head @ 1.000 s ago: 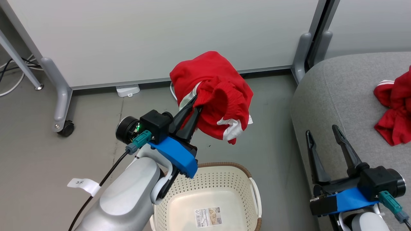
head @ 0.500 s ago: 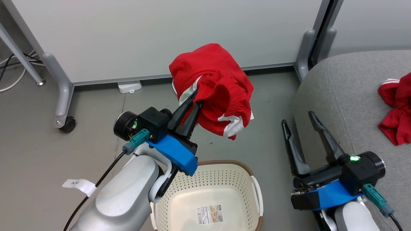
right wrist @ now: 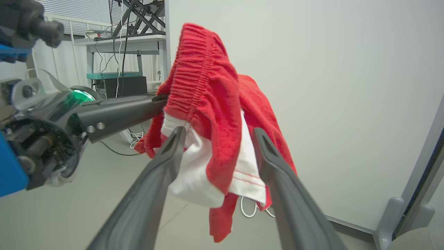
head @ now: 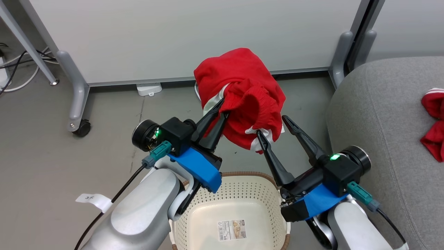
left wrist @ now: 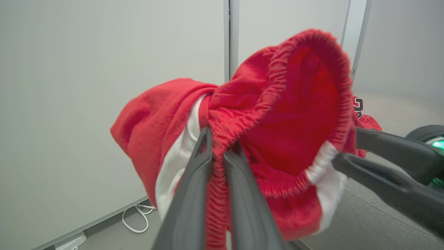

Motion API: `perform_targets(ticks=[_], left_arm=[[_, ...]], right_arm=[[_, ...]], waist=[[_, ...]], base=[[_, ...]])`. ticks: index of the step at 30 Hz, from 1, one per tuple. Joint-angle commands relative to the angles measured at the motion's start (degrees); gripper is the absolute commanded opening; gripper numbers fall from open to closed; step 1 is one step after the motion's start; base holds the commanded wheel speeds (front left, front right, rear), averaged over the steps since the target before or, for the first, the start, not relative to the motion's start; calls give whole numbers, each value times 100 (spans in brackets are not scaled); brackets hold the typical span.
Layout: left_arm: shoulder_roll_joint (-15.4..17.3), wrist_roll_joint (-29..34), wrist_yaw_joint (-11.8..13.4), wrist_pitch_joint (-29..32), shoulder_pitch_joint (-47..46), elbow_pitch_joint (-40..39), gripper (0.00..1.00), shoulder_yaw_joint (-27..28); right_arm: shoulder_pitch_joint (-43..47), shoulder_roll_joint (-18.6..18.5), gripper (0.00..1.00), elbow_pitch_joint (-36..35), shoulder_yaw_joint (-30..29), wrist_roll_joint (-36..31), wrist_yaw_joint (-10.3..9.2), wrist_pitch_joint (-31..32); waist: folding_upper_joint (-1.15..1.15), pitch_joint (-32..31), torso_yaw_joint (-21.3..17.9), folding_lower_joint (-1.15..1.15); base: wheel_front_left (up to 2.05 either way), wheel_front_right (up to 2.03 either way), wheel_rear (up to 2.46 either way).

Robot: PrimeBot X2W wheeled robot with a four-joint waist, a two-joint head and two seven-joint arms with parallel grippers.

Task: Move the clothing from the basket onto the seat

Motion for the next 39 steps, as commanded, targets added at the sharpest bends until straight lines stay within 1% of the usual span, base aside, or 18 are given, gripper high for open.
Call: perform_targets(ticks=[1,8,13,14,15,39], left_arm=[[-12,27,-11,-8,-118,-9,0,-15],[-84,61,-42,-26,-157,-24,0,-97],[-134,50,-50,-40,-156,-13,0,-143],[-143,46,-49,-43,-157,-12,0,-148],[-148,44,-52,-47,-161,-11,0,-154],[-117,57,-40,-78,-223,14,0,-183]], right_arm=[[-188,-9,100,161,81,73,3,-19],[-586,55,100,843,450,207,3,-19],[-729,117,100,1079,550,303,3,-19],[-741,126,48,1140,565,332,2,-19],[-772,133,0,1161,576,347,3,-20],[-810,168,0,1142,590,454,3,-19]], waist=[[0,16,42,0],[0,43,132,0],[0,34,173,0],[0,33,179,0],[0,32,184,0],[0,60,175,0]], base=[[0,0,0],[0,0,0],[0,0,0],[0,0,0],[0,0,0],[0,0,0]])
